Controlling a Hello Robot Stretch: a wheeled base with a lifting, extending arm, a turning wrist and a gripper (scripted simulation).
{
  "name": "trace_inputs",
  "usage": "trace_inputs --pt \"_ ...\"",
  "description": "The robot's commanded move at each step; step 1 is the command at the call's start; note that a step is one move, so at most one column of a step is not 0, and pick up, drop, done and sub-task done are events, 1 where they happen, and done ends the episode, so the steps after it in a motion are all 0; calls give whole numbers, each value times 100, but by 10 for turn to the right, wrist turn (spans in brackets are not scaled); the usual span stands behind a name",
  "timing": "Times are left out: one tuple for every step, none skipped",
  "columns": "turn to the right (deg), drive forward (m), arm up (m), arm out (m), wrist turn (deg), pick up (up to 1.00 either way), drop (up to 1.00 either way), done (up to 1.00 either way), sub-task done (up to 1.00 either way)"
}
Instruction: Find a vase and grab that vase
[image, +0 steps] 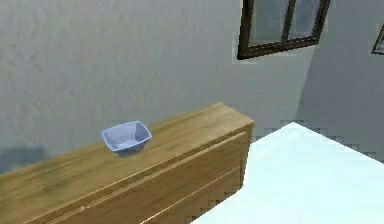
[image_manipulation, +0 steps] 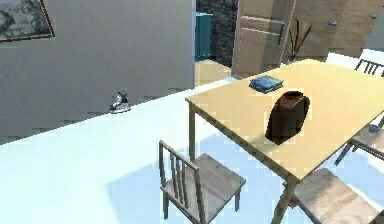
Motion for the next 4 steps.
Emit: trace_inputs --pt "60 0 0 0 0 0 0 0 0" --pt "0 25 0 0 0 0 0 0 0" --pt "450 0 0 0 0 0 0 0 0" --pt "0 25 0 0 0 0 0 0 0"
